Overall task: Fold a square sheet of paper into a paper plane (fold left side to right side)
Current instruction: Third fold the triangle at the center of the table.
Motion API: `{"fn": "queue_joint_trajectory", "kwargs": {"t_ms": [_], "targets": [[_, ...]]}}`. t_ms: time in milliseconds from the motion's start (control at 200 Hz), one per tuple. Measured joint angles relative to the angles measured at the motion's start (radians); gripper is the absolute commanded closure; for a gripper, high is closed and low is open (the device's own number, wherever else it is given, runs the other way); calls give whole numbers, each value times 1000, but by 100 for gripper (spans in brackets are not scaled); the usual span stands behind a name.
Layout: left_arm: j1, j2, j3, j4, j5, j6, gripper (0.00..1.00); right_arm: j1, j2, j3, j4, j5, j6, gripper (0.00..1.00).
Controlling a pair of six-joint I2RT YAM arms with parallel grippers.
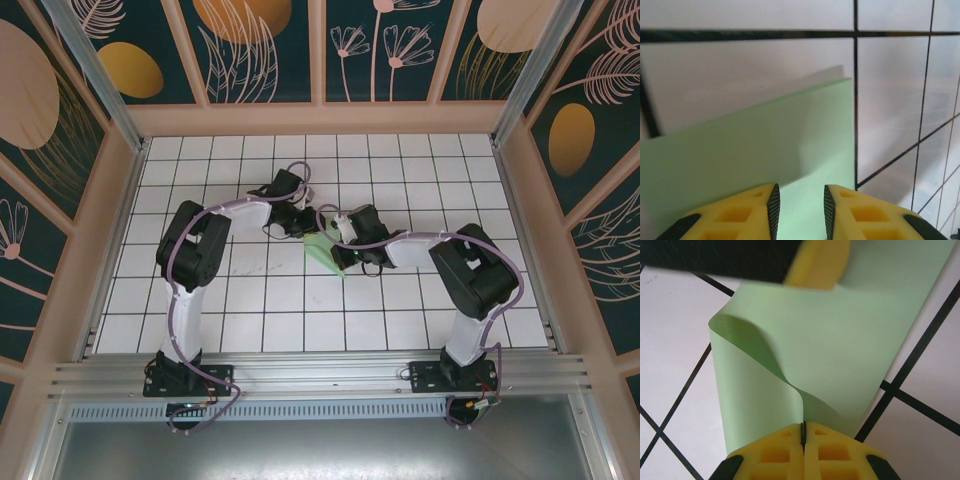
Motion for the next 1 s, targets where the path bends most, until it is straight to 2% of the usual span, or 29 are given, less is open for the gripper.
{"fn": "queue_joint_trajectory", "kwargs": {"t_ms": [140, 295, 395, 505, 666, 826, 1001], "targets": [[51, -29, 11, -30, -32, 15, 66, 0, 2, 1, -1, -2, 0, 100], [91, -95, -7, -31, -67, 34, 78, 0, 4, 6, -7, -3, 0, 100], [93, -176, -85, 6, -49, 32, 82, 0, 5, 7, -8, -3, 0, 100], [78, -242, -187, 54, 8, 15, 82, 0, 5, 10, -12, -4, -1, 100], [18, -249, -280, 110, 67, -20, 82, 0, 8, 18, -22, -4, -9, 100], [-41, -234, -290, 150, 97, -48, 81, 0, 10, 22, -27, -4, -20, 100], [-51, -195, -291, 172, 99, -66, 82, 0, 13, 26, -31, -4, -23, 100]]}}
